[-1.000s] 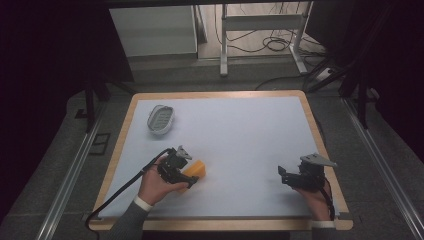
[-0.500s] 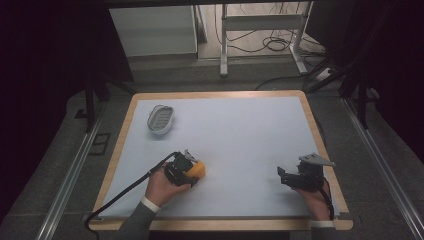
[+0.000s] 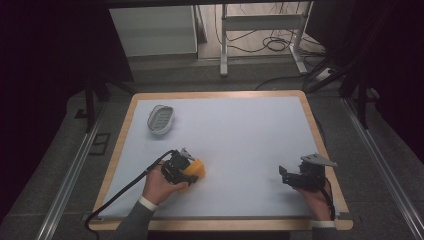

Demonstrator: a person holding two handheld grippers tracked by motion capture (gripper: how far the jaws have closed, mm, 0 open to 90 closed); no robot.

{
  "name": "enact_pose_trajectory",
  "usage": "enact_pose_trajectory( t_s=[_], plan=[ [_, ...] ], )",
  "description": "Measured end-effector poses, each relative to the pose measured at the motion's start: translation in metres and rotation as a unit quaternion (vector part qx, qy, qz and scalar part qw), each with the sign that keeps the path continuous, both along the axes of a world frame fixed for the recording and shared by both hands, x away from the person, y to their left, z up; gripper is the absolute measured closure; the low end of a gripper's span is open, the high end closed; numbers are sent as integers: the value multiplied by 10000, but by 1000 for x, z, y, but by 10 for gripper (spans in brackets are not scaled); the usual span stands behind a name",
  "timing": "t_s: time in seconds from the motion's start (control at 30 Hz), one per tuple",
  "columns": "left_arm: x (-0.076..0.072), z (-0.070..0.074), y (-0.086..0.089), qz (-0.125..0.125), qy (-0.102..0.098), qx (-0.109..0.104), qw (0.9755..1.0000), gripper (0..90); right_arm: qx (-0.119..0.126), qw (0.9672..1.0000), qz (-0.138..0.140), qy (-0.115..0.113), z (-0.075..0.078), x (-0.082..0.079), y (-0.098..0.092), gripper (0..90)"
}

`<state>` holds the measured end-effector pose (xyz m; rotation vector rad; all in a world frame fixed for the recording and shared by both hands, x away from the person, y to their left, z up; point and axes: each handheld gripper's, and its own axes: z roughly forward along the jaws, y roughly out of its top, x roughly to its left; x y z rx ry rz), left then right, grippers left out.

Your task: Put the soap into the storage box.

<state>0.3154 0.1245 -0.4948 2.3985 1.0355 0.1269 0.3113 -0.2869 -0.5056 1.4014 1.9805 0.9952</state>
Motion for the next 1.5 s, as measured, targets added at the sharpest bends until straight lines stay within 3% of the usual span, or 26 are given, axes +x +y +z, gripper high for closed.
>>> enact_pose_trajectory(
  t_s=[0.27,0.33,0.47,0.7,0.97,1.5],
  plan=[
    [7,15,14,117,-91,-341,9993,610,2,10000,5,-41,0,0,0,78],
    [6,19,17,192,-217,-446,9986,610,16,10000,8,-54,1,0,-1,78],
    [7,30,23,184,-251,-685,9972,610,29,10000,4,-62,1,0,-1,77],
    [9,42,29,258,-380,-695,9965,610,26,10000,15,-65,1,0,-1,78],
    [15,52,37,398,-542,-893,9937,610,41,10000,-30,-85,1,0,-4,77],
    [29,53,45,499,-458,-878,9938,610,96,9999,-63,-98,3,-1,-6,78]
  ],
)
